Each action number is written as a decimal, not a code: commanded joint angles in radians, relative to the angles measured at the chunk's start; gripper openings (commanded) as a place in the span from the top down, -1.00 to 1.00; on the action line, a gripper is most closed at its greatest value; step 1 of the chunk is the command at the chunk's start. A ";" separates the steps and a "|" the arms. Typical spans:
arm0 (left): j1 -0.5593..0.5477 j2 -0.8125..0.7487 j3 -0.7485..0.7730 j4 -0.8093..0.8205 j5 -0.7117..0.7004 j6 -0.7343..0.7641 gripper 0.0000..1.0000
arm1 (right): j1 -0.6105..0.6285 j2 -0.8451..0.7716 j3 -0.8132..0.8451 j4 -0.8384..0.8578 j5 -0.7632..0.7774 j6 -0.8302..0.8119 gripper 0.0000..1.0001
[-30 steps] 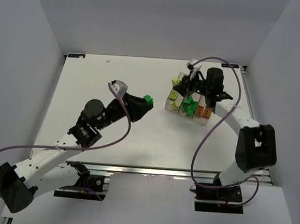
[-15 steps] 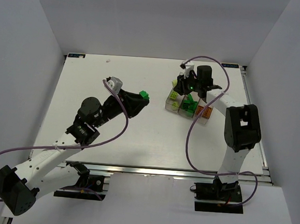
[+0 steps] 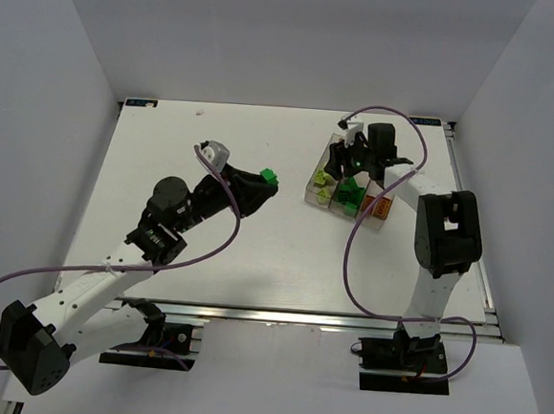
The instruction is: Sort the legos into containers by color
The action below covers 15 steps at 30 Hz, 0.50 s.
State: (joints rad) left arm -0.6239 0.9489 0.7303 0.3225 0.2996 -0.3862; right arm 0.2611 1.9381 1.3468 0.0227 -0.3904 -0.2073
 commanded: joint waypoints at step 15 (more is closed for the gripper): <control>0.004 0.217 0.020 0.095 0.162 -0.063 1.00 | -0.031 -0.551 -0.142 -0.259 -0.240 0.107 1.00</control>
State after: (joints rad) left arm -0.6235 1.1149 0.7307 0.3683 0.4038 -0.4149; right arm 0.2302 1.5463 1.2648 -0.1635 -0.5354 -0.1501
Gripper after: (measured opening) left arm 0.467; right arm 0.010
